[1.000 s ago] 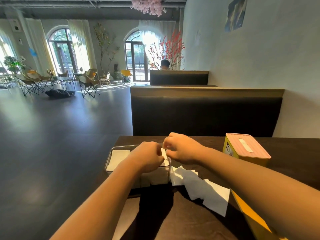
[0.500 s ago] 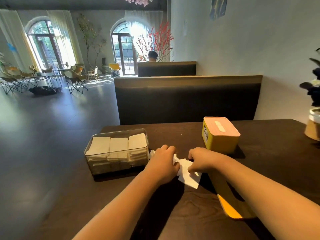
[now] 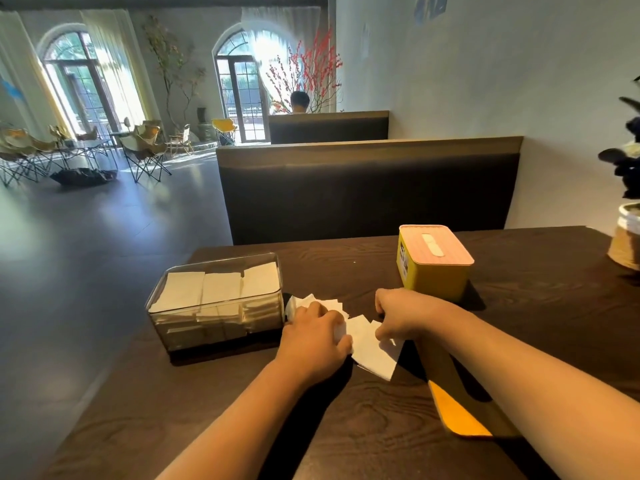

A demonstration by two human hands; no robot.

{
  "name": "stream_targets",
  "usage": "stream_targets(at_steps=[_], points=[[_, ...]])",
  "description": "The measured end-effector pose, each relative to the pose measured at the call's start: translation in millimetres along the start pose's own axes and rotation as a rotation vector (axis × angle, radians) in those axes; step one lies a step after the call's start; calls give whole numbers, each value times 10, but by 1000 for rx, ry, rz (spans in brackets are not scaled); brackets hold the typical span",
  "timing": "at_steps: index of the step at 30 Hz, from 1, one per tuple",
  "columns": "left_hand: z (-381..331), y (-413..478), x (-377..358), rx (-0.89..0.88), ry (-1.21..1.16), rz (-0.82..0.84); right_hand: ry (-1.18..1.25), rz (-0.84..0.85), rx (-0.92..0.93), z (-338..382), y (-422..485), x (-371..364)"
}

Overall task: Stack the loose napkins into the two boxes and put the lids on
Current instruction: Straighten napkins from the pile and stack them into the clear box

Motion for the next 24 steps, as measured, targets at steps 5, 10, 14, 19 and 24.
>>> stream_targets(at_steps=[5,10,14,19,24], points=[[-103,32,63,8,66,74,-82,75,-9,21,33,20],[-180,75,148,-9,71,104,-7,100,-34,-22,17,39],[-193,120,169,3,33,134,150,89,34,-97,-70,94],[-181,135,185,1,-23,109,368,116,89,-221,-210,264],[-90,76,150,-31,-250,-67,821,250,194,-190,-309,342]])
Point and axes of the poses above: each hand's wrist, its own y-axis towards the middle knuckle, its own x-axis out of the back of the hand, z = x × y, the point moved 1 cm from there along y, towards the middle knuckle, and after that the axes turned 5 degrees about -x, right-handed, at the moved point
